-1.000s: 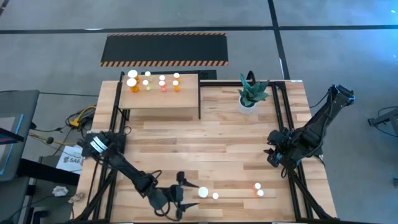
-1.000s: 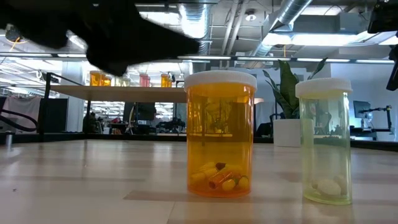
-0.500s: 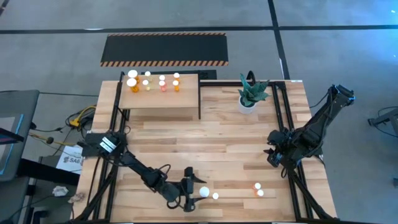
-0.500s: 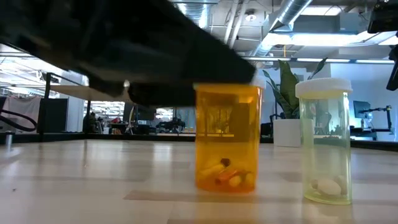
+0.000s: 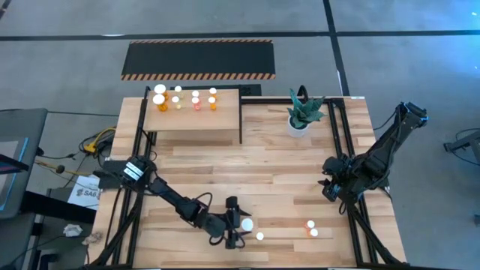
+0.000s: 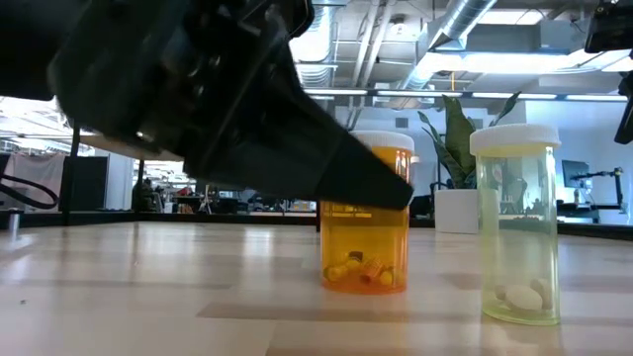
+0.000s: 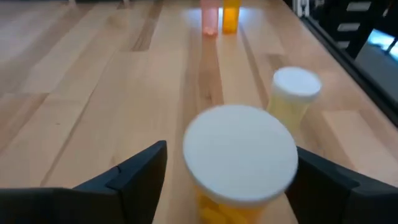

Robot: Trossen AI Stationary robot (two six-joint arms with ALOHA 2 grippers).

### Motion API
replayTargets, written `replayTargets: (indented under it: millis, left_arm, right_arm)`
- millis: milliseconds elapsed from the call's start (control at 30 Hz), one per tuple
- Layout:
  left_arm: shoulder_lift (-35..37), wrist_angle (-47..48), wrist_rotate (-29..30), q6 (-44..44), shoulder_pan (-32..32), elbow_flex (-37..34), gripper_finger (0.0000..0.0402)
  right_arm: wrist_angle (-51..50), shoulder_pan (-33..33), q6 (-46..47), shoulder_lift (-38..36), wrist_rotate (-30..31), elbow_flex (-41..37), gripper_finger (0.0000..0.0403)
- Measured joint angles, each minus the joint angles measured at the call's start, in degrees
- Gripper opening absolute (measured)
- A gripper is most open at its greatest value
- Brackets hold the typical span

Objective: Pick and place medicine bottles onto shelf by color
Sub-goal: Put the large orange pill bottle on the shelf aligned with the other large orange pill bottles

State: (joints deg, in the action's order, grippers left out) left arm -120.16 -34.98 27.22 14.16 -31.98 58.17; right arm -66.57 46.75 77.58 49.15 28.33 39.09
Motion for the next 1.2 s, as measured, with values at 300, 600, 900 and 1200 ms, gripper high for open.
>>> replayTargets:
  millis: [300,600,900,1200]
  left_arm:
    - [0.00,0.71,0.05,0.52,0.25,-0.02,0.0169]
    - [0.03,-6.12,2.36,0.60,2.51,-0.07,0.0146]
    - [4.20,-15.71,13.55,-4.17,6.47,-0.07,0.0163]
    - [17.52,-13.88,25.53,-19.22,7.40,-0.06,0.0158]
  right_arm:
    - [0.00,0.00,-0.01,0.00,0.00,0.00,0.0226]
    - [0.00,0.01,0.00,0.00,0.00,0.00,0.0226]
    - [0.01,-0.01,-0.01,0.02,0.01,0.00,0.0226]
    - [0.07,0.01,-0.02,0.01,0.00,0.00,0.0226]
